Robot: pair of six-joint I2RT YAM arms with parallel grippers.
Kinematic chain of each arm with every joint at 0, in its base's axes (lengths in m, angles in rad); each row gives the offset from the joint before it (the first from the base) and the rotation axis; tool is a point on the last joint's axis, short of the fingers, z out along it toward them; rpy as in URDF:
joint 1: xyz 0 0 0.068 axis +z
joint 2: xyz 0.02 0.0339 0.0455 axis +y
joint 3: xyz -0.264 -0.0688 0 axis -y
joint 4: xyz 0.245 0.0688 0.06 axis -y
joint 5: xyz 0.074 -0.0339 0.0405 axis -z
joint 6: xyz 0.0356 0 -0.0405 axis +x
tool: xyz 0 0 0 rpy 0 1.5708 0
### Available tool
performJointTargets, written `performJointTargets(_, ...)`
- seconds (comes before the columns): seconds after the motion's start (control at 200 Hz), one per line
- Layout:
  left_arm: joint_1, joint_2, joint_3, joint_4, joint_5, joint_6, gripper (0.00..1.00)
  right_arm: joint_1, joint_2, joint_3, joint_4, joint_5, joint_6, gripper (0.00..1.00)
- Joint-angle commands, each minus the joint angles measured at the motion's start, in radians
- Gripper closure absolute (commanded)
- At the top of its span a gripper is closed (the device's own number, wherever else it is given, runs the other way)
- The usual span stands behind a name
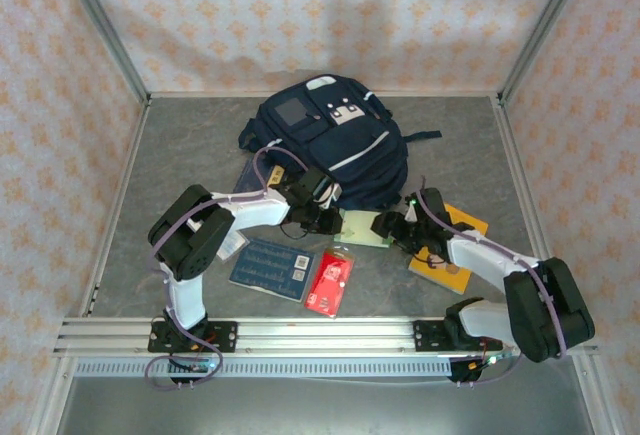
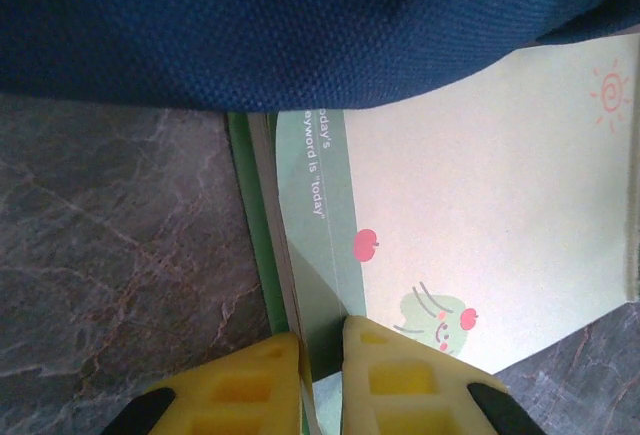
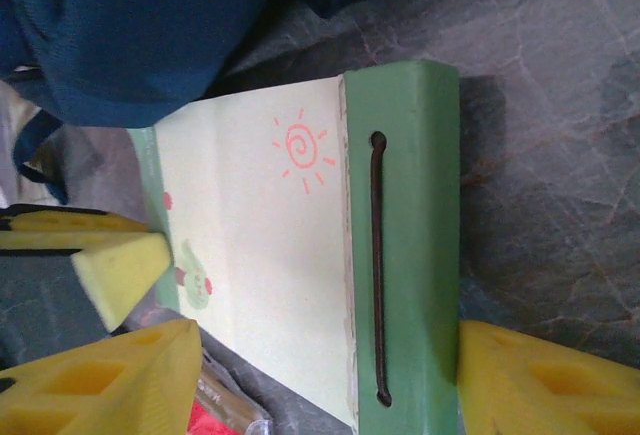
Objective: Pack the student bag
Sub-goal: Pick up the loose stationery at the center of the table.
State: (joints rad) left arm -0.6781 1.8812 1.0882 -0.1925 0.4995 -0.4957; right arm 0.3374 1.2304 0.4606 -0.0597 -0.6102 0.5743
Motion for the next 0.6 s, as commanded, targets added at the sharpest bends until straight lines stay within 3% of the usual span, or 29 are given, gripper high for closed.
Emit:
performJointTargets(0.0,-0.006,0.072,-0.006,-0.086,-0.068,0.04,0.87,0.007,-0.037,0.064,0.182,-0.177,-0.012,0.35)
performJointTargets(0.265,-0.007,0.078,0.001,-0.119,-0.079,0.064,0.88,0.005,-0.026,0.057,0.28,-0.212,0.033,0.36)
performJointTargets(0.45,-0.008,0.074,-0.001,-0.128,-0.082,0.074,0.89,0.005,0.076,0.139,0.149,-0.149,-0.025,0.41)
performJointTargets(0.595,-0.008,0.075,-0.001,-0.13,-0.081,0.077,0.9,0.006,0.195,0.199,0.134,-0.195,-0.023,0.44)
